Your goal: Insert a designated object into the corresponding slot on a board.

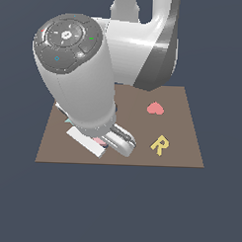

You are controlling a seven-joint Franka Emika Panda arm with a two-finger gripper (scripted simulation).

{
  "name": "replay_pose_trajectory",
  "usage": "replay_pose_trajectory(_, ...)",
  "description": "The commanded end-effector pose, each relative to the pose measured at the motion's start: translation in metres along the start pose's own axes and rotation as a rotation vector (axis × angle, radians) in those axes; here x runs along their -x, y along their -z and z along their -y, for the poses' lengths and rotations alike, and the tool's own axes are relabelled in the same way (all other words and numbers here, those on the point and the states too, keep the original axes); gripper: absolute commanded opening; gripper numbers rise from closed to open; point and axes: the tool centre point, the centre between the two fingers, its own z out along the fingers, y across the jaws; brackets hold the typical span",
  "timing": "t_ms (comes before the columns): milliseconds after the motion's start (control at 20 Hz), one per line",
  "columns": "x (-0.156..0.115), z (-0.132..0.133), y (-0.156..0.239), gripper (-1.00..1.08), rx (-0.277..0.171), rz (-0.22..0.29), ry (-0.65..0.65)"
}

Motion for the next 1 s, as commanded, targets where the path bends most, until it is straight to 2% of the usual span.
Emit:
replay_pose_trajectory(0,-0.001,0.002,0.000,-1.00,0.000,0.000,-0.028)
replay_pose_trajectory(700,-0.001,0.003,-0.010,-1.00,0.000,0.000,-0.052)
replay_pose_trajectory(750,-0.001,0.003,-0.010,1.00,0.000,0.000,-0.052)
replay_pose_trajectory(950,-0.001,0.003,-0.010,1.00,0.000,0.000,-0.052)
